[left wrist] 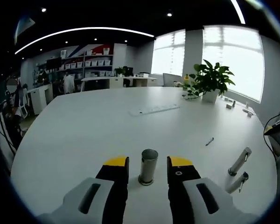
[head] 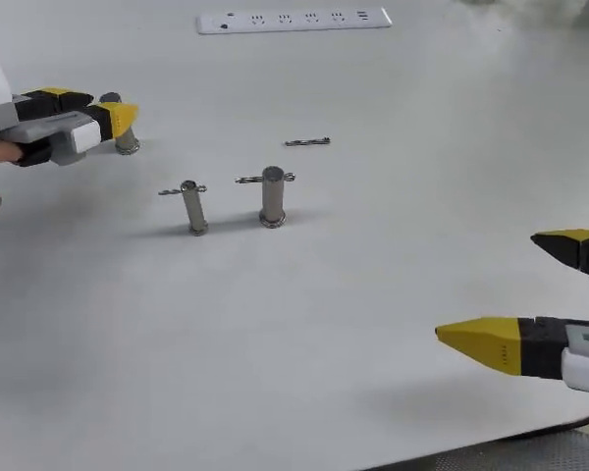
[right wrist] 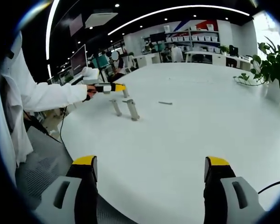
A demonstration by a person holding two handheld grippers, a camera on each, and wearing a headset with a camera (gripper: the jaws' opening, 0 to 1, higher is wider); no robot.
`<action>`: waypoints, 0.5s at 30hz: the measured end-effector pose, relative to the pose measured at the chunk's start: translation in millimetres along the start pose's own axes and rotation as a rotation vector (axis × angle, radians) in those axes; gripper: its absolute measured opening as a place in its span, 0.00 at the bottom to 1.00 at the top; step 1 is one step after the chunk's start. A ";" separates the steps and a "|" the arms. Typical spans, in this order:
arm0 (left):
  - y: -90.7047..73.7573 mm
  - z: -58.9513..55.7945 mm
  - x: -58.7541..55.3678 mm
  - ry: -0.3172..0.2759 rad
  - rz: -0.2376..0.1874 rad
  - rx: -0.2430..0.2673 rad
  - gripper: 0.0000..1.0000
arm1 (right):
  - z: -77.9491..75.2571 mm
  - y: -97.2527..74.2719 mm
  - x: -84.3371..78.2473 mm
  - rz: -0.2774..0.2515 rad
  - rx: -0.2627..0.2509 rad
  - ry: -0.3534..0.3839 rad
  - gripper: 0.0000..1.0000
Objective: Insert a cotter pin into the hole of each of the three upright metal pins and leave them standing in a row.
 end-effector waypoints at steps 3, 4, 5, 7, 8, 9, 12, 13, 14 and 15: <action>3.0 -4.0 -0.8 0.007 0.003 -0.005 0.26 | 0.0 -1.2 -1.5 0.004 -0.004 0.008 0.93; 4.0 -4.8 -0.7 0.016 0.003 -0.003 0.24 | 0.0 -1.5 -1.9 0.006 -0.005 0.010 0.93; 4.8 -5.2 -0.6 0.021 0.004 -0.001 0.23 | 0.0 -1.6 -2.1 0.008 -0.006 0.011 0.93; 6.7 -6.4 -0.2 0.027 0.003 0.002 0.20 | 0.2 -1.9 -2.4 0.008 -0.006 0.012 0.93; 7.3 -6.6 0.2 0.025 0.005 0.006 0.19 | 0.3 -1.9 -2.4 0.008 -0.007 0.014 0.93; 7.5 -6.8 0.4 0.026 0.004 0.009 0.17 | 0.4 -1.9 -2.3 0.007 -0.007 0.015 0.93; 6.3 -10.5 1.7 0.031 -0.001 0.010 0.12 | 0.2 -1.5 -2.5 0.008 -0.009 0.018 0.93; 4.5 -13.2 2.5 0.038 -0.003 0.014 0.11 | 0.2 -1.4 -2.6 0.009 -0.009 0.019 0.92; 3.1 -13.3 3.0 0.053 0.000 0.012 0.11 | 0.3 -1.3 -2.9 0.010 -0.008 0.021 0.92; 1.4 -13.4 3.9 0.054 0.002 0.014 0.11 | 0.3 -1.2 -3.0 0.010 -0.008 0.022 0.92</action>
Point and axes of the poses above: the centre of the closed fingertips' face, and the gripper's own axes: y roughly forward along the fingers, z roughly to its left, x roughly out of its top, the point moved 9 cm from there along -y, roughly backward along the fingers, and after that the axes turned 9 degrees about x, right-handed, at the moved point
